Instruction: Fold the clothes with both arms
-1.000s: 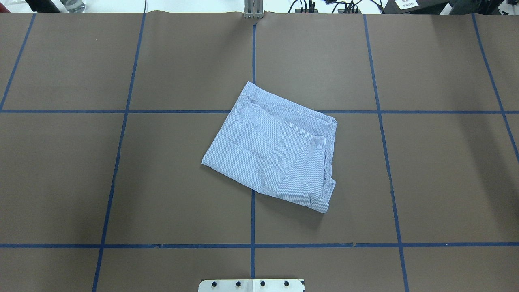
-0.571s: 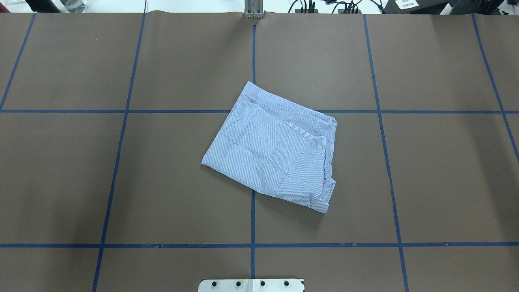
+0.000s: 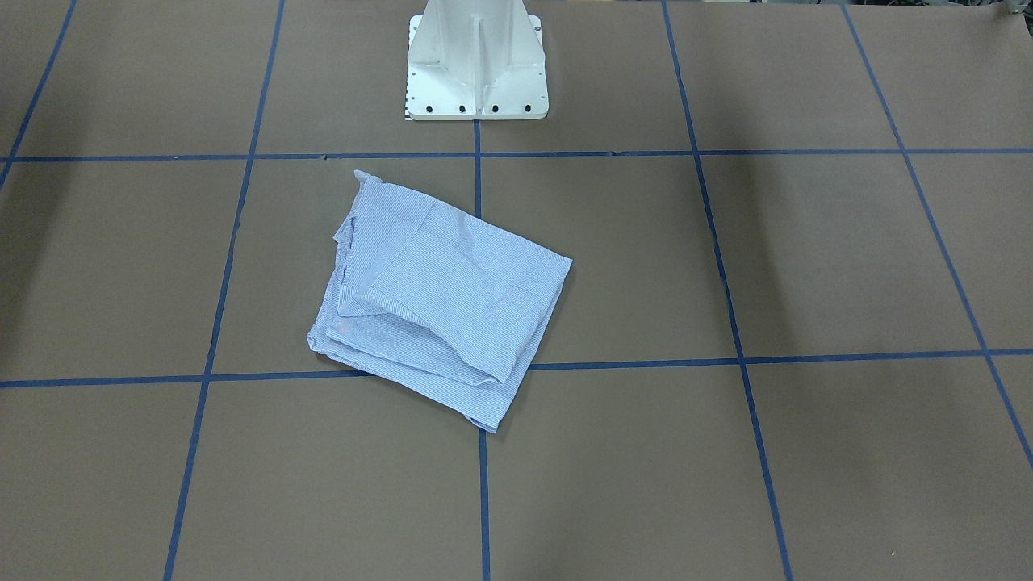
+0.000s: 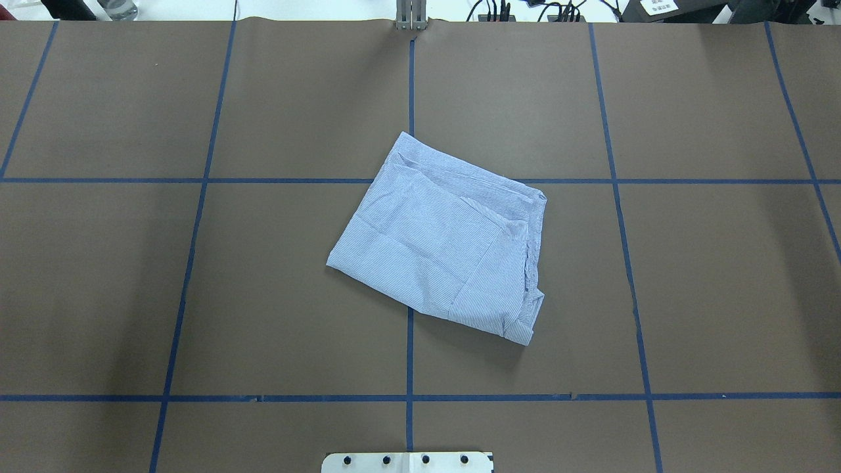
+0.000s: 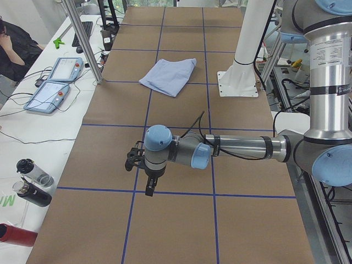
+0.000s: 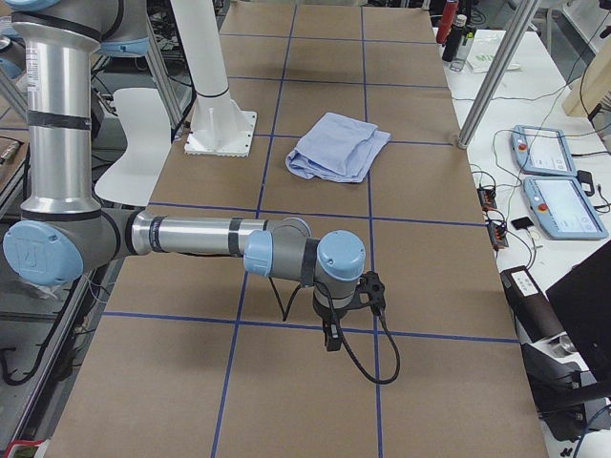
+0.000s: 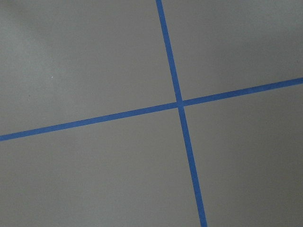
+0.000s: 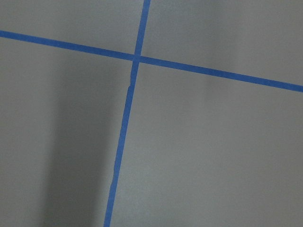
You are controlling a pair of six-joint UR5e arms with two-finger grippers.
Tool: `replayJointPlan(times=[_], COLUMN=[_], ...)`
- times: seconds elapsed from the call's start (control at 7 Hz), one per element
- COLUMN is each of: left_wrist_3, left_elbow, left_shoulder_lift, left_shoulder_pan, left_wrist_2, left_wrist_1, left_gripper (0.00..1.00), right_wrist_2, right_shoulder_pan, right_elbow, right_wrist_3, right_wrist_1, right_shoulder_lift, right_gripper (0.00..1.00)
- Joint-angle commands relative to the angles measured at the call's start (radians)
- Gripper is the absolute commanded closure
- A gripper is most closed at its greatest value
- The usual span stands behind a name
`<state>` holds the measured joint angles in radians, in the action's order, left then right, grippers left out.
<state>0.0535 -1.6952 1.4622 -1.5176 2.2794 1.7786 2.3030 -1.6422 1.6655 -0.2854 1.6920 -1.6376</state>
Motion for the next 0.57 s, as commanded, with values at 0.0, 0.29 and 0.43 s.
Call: replayJointPlan(times=[0.0,0.29,0.43], left_wrist_3=[0.055,0.014,-0.059], left_elbow=[0.000,-0.004,0.009], left_shoulder_lift=[0.001,-0.005,-0.014], left_shoulder_pan=[0.050,0.048,0.048], left_wrist_2=[0.002,0.002,0.003], left_wrist_1=[-0.018,-0.068,-0.071], left_gripper=[0.01,0.01,0.01], right_wrist_2=[-0.069,-0.128,-0.126], right_shoulder_pan=[0.019,0.028,0.028], right_elbow=[-0.003,-0.003,-0.004], right_wrist_3=[0.003,0.006,0.008], right_wrist_1=[0.003,0.005,0.012], right_shoulder_lift=[0.004,0.007,0.013], right_gripper=[0.00,0.00,0.00])
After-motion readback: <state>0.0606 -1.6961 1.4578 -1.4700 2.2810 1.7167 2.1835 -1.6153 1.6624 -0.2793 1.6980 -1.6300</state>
